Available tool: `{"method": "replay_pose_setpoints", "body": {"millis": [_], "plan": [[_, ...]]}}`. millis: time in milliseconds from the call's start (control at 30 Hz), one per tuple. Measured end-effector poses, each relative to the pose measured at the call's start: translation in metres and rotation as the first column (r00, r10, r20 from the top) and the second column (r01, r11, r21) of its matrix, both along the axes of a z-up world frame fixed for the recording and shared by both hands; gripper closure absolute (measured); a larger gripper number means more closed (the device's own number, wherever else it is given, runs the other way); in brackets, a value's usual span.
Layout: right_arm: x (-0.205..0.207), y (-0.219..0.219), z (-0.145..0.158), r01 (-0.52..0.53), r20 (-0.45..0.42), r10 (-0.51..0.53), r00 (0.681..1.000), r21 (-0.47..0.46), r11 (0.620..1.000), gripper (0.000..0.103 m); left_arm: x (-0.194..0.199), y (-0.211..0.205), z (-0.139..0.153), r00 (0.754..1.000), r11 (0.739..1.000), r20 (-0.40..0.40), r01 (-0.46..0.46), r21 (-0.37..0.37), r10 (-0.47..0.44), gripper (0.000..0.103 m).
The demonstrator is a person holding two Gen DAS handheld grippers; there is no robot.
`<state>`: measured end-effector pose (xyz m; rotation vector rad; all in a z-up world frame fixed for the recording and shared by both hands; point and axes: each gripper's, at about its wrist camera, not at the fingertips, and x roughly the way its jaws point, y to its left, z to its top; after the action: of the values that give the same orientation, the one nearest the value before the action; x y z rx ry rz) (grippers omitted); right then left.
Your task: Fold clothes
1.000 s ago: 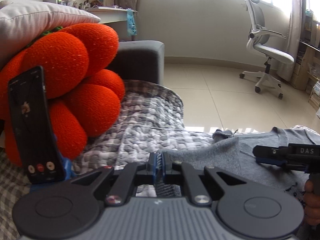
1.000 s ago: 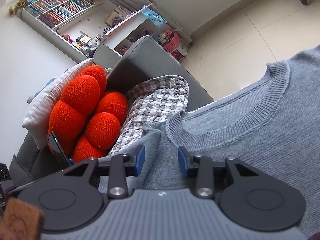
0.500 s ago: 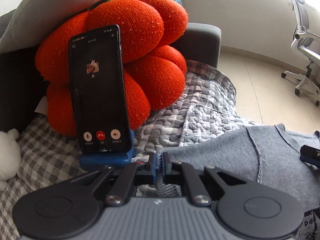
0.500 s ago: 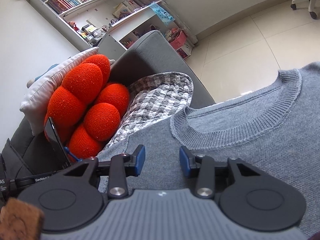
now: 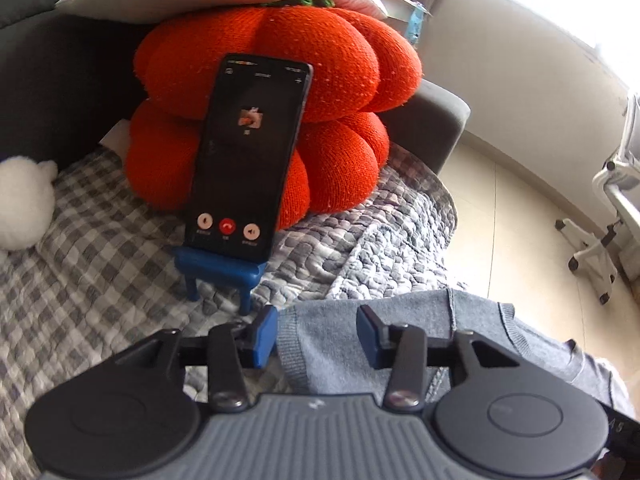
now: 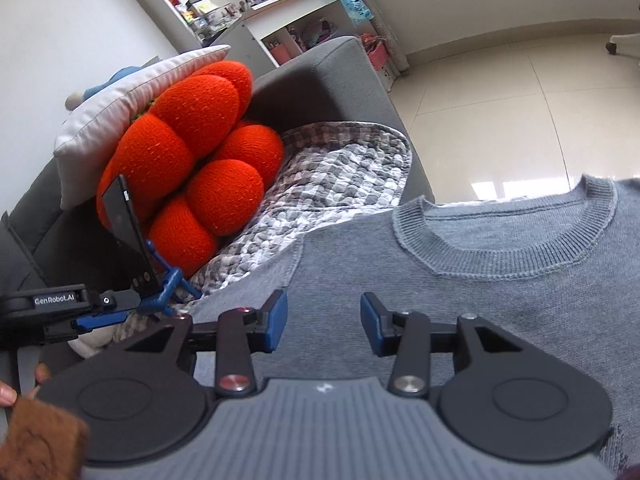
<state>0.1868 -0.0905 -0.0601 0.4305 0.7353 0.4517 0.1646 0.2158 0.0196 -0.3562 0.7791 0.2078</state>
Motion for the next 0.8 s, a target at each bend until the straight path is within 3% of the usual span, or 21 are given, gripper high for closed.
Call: {"method": "replay_pose_setpoints", "body": {"millis": [233,400,667,800], "plan": [[-0.027,0.047,0.024,-0.169,0.06,0.171,0.983,-0.038,0.985,0.055,-0.041,0.019,-0.001,0.998,0.998,0.045,-0.052,-0.041,0.053,0.05],[-0.04,0.089,0.015,-0.301,0.068,0.307,0.949,-0.08,0.95,0.055,-0.05,0.045,-0.014,0.992,0.985,0.043,-0.115,-0.132,0.121,0.045],[-0.046,0.15,-0.001,-0.46,0.061,0.475,0.878,-0.167,0.872,0.055,-0.052,0.06,-0.02,0.988,0.975,0.025,-0.149,-0.163,0.155,0.041],[-0.042,0.172,-0.016,-0.482,0.035,0.501,0.865,-0.222,0.848,0.055,-0.053,0.068,-0.023,0.985,0.97,0.016,-0.166,-0.178,0.172,0.039]]}}
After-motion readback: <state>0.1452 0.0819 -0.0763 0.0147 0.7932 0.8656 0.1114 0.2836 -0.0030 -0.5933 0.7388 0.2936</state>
